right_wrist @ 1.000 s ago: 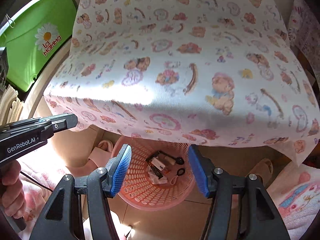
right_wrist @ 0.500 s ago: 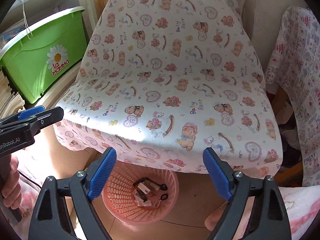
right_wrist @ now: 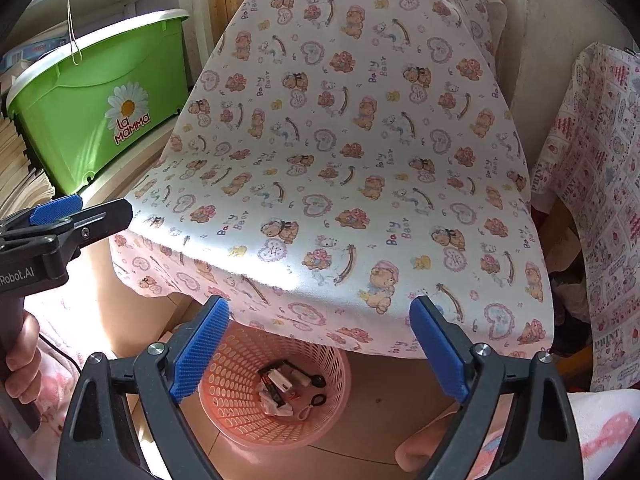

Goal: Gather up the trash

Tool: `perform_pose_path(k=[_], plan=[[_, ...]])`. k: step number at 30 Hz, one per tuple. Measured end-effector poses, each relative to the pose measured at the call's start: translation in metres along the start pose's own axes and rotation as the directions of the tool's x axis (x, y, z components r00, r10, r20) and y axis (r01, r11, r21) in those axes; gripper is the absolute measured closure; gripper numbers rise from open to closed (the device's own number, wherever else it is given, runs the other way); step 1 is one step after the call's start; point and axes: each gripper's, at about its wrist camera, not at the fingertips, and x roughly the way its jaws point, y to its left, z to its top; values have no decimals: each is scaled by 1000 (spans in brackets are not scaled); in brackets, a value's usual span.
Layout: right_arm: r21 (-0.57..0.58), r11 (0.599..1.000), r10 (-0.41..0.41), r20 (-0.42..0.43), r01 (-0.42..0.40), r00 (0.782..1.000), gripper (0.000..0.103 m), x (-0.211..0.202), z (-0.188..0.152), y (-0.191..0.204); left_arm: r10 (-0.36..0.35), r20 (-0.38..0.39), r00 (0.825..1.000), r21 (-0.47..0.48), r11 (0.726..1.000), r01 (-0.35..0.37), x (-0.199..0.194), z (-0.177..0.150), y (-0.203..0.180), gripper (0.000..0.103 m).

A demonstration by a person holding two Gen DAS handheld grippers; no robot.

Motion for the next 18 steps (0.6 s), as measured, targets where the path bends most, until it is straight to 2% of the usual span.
perform_pose_path(k=[6,10,18], plan=[[9,1000,-15,15,15,1000,9,-3,1,-4,-6,13,1000,-14,1000,6,-2,0,2,1],[37,999,-18,12,18,1000,9,-3,1,-9,18,-6,1000,16,1000,-18,2,-1,-1,1],[64,998,-28,16,27,999,9,-5,2,-14,24,23,999,39,999,-24,-3,-2,-6,1]])
